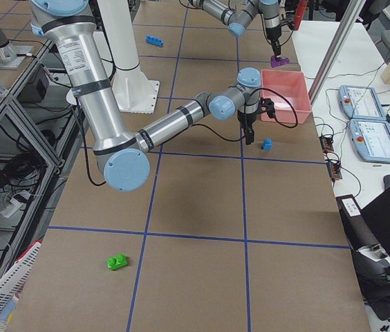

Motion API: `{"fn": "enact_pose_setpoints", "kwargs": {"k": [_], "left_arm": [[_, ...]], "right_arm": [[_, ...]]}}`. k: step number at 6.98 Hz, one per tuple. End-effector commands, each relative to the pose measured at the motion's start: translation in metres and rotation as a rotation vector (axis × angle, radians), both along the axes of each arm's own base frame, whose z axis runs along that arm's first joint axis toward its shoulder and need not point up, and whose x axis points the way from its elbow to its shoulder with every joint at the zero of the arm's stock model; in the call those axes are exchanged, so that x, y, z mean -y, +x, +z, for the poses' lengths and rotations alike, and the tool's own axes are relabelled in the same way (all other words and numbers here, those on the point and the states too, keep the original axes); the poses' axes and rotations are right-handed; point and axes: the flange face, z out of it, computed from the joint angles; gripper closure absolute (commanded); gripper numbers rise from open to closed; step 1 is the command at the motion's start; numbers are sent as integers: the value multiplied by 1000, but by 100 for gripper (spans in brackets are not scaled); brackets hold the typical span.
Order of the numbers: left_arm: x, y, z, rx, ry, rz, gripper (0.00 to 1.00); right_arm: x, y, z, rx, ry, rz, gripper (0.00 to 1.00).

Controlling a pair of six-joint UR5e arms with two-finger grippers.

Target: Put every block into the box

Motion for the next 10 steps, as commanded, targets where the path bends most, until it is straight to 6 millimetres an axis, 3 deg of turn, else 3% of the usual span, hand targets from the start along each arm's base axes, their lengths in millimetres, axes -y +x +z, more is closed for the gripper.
{"fn": "enact_pose_setpoints", "kwargs": {"k": [1, 2, 3, 4, 6, 7, 8, 9, 10], "left_arm": [[30, 23, -7, 65, -39, -20, 100], [27, 28, -8, 64, -38, -14, 48], [22, 36, -10, 64, -34, -4, 5], [18, 41, -11, 62, -30, 5, 0], [7, 26, -10, 49, 35, 82, 0], [-13, 5, 29, 21, 57, 171, 0], [-34, -41, 71, 6, 105, 216, 0], [-70, -95, 132, 19, 157, 264, 0], [-122, -151, 205, 78, 240, 346, 0]], "right_arm": [[0, 0, -1, 1, 0, 1, 1], [0, -1, 0, 0, -1, -1, 1], [0, -1, 1, 0, 0, -2, 1], [0, -2, 1, -2, -2, -3, 1], [4, -6, 10, -14, -17, -3, 1], [14, -16, 23, -23, -22, -4, 1], [30, -28, 52, -4, 13, 4, 1], [54, -47, 69, 23, 16, 29, 1], [73, -83, 61, 27, -3, 47, 1]]}}
